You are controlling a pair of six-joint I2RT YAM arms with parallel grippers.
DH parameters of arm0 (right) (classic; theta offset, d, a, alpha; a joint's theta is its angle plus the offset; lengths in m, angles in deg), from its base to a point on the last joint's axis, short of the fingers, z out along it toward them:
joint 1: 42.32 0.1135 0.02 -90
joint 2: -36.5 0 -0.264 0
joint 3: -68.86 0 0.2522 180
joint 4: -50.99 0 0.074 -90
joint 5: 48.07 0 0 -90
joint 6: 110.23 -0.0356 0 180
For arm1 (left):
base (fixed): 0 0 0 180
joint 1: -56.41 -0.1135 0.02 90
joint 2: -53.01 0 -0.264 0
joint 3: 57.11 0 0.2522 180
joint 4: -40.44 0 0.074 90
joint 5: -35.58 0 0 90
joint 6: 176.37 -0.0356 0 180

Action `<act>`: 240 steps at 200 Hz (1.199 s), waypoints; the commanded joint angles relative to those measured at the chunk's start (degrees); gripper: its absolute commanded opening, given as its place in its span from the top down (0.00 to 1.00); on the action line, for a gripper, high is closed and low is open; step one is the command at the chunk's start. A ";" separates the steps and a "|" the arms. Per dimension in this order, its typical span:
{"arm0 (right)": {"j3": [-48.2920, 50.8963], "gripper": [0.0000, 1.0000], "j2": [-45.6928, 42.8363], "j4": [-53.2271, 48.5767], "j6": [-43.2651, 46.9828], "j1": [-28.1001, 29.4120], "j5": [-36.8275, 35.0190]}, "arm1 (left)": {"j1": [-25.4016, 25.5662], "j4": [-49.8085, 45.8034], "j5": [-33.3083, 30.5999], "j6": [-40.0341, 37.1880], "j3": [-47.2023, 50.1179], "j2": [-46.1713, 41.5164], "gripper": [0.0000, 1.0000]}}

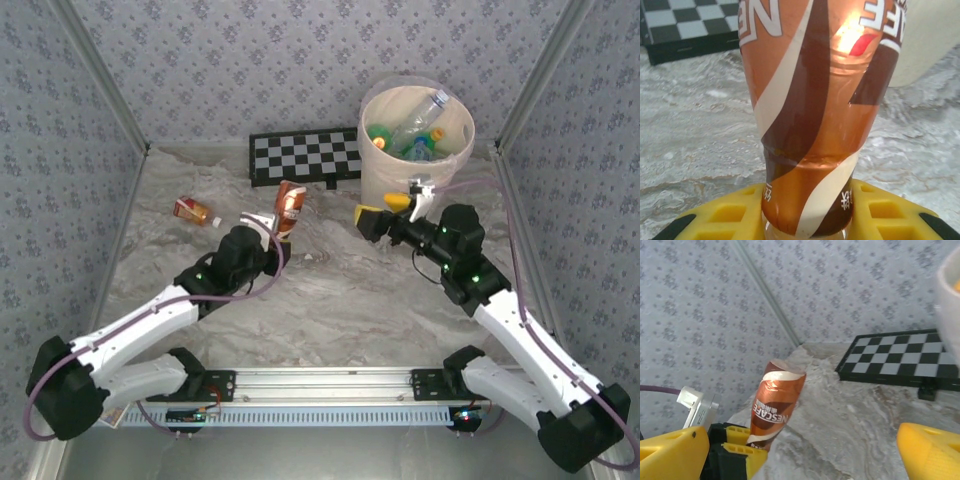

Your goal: Put the plastic bottles in the bin

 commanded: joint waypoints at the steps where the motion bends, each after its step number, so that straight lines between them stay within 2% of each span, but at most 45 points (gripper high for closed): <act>1: -5.35 0.05 3.41 -3.94 -1.31 2.62 4.12 | 3.50 2.27 -2.17 -3.98 0.98 -3.82 0.65; 56: -16.28 0.09 14.59 -11.38 1.34 11.29 1.83 | 10.41 1.36 -4.17 -6.65 2.34 -9.33 0.65; 105: -22.13 0.12 21.77 -14.00 1.20 14.53 2.26 | 12.51 0.79 -5.07 -7.53 3.25 -11.93 0.65; 129: -23.65 0.20 23.88 -14.75 0.94 15.01 3.27 | 12.60 1.17 -5.18 -7.62 3.74 -12.57 0.65; 140: -24.07 0.26 24.65 -14.82 0.70 15.08 4.38 | 12.60 1.23 -5.07 -7.70 3.84 -12.75 0.65; 183: -24.85 0.38 25.25 -14.66 0.32 15.45 5.74 | 12.60 1.41 -5.06 -7.88 3.94 -12.14 0.64; 208: -24.76 0.39 24.01 -14.62 0.57 15.36 4.59 | 12.60 1.51 -5.48 -7.54 4.19 -12.32 0.54; 240: -24.73 0.38 21.78 -15.40 1.72 15.11 1.95 | 12.60 1.66 -7.16 -6.94 4.72 -13.23 0.21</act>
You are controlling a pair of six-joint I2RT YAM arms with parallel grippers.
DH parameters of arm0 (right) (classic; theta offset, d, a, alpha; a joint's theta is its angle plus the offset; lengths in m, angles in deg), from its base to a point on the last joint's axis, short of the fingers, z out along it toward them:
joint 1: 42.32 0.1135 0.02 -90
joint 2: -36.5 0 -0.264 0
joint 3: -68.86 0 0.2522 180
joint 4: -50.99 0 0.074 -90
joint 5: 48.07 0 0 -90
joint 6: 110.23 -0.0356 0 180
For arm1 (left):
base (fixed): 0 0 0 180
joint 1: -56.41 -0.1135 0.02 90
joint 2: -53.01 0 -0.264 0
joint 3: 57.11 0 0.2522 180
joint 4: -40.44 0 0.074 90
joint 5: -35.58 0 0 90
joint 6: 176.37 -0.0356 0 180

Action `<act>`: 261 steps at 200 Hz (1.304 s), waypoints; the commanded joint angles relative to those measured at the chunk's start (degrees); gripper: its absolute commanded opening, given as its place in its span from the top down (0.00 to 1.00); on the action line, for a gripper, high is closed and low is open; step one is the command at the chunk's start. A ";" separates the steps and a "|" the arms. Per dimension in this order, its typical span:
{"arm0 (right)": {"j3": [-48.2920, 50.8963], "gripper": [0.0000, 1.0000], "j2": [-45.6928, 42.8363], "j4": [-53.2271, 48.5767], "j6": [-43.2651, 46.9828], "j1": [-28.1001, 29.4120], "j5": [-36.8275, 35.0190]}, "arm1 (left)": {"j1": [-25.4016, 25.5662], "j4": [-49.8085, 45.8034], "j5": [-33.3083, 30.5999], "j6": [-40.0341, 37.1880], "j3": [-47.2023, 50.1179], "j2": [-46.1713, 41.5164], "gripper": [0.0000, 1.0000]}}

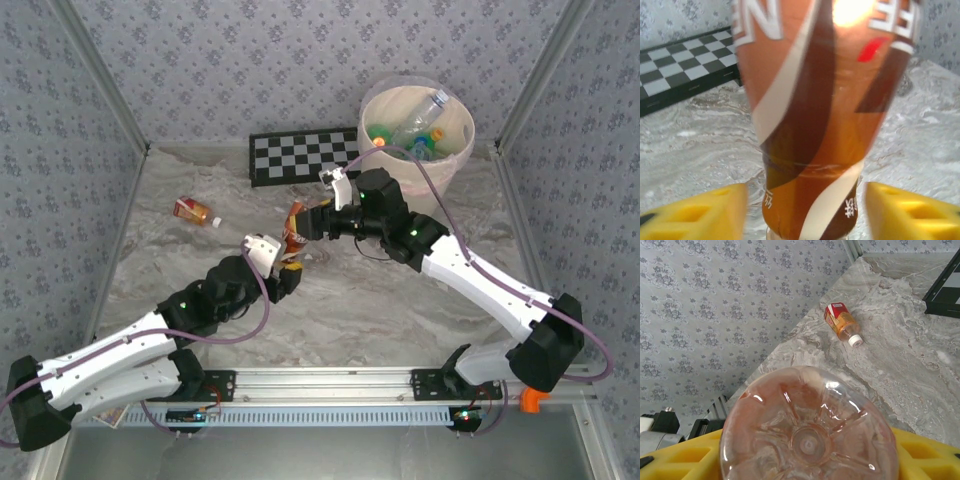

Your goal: Put the plastic bottles in the bin

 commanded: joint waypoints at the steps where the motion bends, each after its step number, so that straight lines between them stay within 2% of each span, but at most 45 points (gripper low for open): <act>1: -1.86 0.38 -3.06 -1.09 1.34 -0.01 -1.63 | 0.51 1.40 -1.98 -0.04 0.52 -1.36 0.20; 17: -1.80 0.38 -4.42 -2.04 1.74 -0.57 -3.30 | 0.51 1.58 -2.99 0.30 0.94 -2.16 0.11; 23: -1.74 0.38 -4.98 -2.37 1.83 -0.87 -3.78 | 0.51 1.71 -3.41 0.40 1.17 -2.53 0.04; 36: -1.47 0.39 -6.25 -2.70 1.82 -1.87 -4.59 | 0.51 1.59 -4.66 0.74 1.53 -3.16 0.00; 61: -1.56 0.39 -8.98 -4.17 2.09 -4.58 -6.85 | 0.51 0.96 -6.27 1.32 2.17 -4.08 0.00; 118: -4.92 0.41 -16.06 -6.87 2.18 -13.38 -18.44 | 0.51 0.75 -7.23 2.12 3.42 -4.56 0.00; 155: -8.61 0.42 -17.12 -7.26 3.50 -19.19 -25.80 | 0.50 1.08 -6.70 2.42 3.77 -4.80 0.00; 187: -9.89 0.45 -16.49 -3.82 1.30 -25.51 -29.69 | 0.51 0.97 -6.14 3.11 4.30 -5.34 0.00; 210: -9.18 0.44 -15.18 0.68 -1.20 -28.49 -32.77 | 0.51 0.95 -6.05 3.58 5.15 -6.46 0.00; 261: -14.58 0.44 -4.48 5.84 -3.58 -32.21 -35.07 | 0.51 -0.05 -6.22 4.34 6.06 -8.94 0.00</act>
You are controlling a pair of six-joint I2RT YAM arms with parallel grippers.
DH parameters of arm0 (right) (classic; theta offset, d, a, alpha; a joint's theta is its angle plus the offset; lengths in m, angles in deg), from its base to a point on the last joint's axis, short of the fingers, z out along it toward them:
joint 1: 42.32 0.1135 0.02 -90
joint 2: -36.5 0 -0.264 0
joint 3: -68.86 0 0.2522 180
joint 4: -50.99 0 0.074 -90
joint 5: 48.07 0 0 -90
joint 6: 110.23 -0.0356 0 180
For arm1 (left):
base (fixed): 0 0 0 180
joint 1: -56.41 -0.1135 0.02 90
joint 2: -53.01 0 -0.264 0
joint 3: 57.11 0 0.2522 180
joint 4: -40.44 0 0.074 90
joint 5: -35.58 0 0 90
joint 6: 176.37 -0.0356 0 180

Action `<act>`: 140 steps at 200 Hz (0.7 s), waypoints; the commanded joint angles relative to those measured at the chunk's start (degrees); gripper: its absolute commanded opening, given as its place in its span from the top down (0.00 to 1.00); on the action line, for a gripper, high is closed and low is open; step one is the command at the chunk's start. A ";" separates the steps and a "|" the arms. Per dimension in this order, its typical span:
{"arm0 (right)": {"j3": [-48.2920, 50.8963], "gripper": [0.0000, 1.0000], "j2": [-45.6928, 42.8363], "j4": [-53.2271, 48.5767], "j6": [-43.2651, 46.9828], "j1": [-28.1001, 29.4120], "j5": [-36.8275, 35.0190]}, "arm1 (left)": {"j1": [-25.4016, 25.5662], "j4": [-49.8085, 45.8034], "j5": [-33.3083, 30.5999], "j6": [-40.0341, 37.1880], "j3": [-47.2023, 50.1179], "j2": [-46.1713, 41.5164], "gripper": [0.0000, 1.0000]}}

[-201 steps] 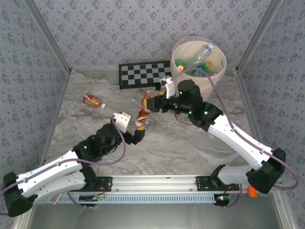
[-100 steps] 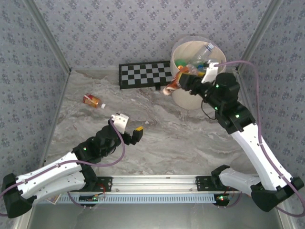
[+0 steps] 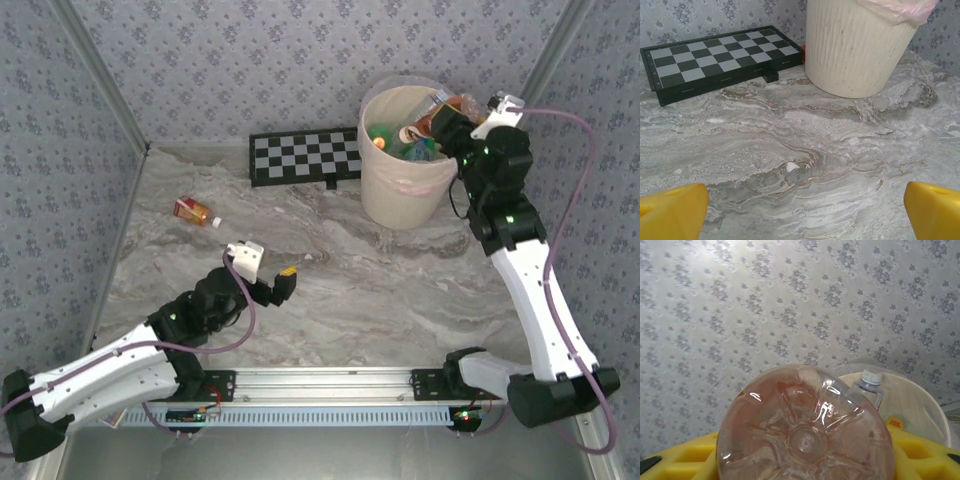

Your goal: Put the plastic bottles in the bin

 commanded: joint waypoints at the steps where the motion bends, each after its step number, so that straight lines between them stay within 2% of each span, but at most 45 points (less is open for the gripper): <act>1: -4.71 0.44 5.40 4.74 -2.09 -1.32 -2.97 | 0.51 -0.07 -0.34 0.99 0.33 -1.56 0.00; 65: -16.63 0.42 21.24 3.16 -5.42 -1.14 -2.54 | 0.51 -2.31 -0.68 2.36 1.58 -5.08 0.00; 114: -25.84 0.41 31.34 -4.63 -5.39 -0.04 -2.70 | 0.51 -3.78 -0.86 2.68 2.12 -7.60 0.00; 127: -27.70 0.36 33.16 -6.54 -4.23 0.65 -3.26 | 0.51 -4.25 -0.99 2.67 1.94 -8.00 0.00; 135: -28.79 0.28 33.89 -7.77 -3.28 1.06 -3.95 | 0.51 -4.65 -1.09 2.67 1.94 -8.26 0.00; 140: -29.36 0.07 34.24 -8.50 -2.81 1.31 -4.27 | 0.51 -4.84 -1.25 2.67 1.92 -8.37 0.00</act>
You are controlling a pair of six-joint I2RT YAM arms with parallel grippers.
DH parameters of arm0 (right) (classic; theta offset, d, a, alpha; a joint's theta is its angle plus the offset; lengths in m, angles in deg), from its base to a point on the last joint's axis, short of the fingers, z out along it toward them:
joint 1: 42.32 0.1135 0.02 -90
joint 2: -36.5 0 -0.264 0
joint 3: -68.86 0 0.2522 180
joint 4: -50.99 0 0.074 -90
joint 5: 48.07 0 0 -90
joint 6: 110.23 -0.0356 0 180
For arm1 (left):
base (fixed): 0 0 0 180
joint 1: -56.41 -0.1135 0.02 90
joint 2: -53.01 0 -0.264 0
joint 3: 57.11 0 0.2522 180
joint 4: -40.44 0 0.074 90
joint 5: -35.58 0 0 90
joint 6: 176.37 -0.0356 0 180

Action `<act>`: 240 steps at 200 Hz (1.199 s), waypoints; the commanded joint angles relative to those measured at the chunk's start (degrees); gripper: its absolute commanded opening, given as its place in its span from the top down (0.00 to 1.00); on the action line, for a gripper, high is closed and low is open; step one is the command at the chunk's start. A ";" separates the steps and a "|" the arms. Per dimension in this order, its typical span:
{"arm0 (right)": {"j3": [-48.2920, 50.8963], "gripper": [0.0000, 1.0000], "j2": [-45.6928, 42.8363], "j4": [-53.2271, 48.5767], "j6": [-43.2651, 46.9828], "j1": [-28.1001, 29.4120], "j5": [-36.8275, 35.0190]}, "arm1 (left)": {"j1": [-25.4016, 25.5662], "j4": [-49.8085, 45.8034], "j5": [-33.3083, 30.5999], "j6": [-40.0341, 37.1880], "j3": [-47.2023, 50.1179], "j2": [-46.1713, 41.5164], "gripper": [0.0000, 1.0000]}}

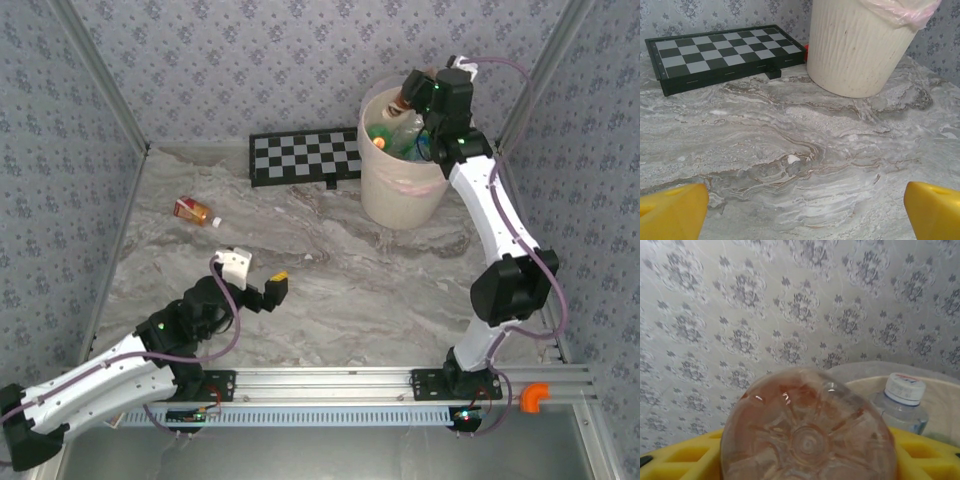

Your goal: Put the plastic bottles in the bin

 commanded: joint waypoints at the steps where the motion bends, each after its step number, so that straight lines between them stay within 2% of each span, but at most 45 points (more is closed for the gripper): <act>1: -4.41 0.03 2.00 -5.15 1.73 1.36 -2.25 | 0.51 -1.43 -1.25 0.52 -0.79 -1.23 0.00; 4: -4.67 0.00 2.15 -5.61 1.88 1.49 -2.36 | 0.51 -1.48 -1.27 0.57 -0.79 -1.34 0.00; 39: -4.65 0.00 0.78 -7.49 2.70 1.59 -3.44 | 0.51 -1.58 -1.66 0.60 -0.44 -1.80 0.00; 101: 0.95 0.00 -6.97 -5.58 5.43 1.76 -3.39 | 0.51 0.29 -2.01 1.22 -0.44 0.54 0.00; 171: 19.01 0.00 -23.20 1.13 5.87 4.44 1.36 | -0.18 -0.66 -6.98 4.01 -1.97 5.36 0.00; 195: 25.27 0.01 -28.78 1.71 7.06 5.96 2.57 | -2.20 -1.90 -8.79 6.38 -2.89 7.20 0.00; 240: 36.04 0.01 -37.83 3.70 10.87 9.65 9.24 | -10.26 -4.87 -7.85 13.10 -4.19 10.15 0.00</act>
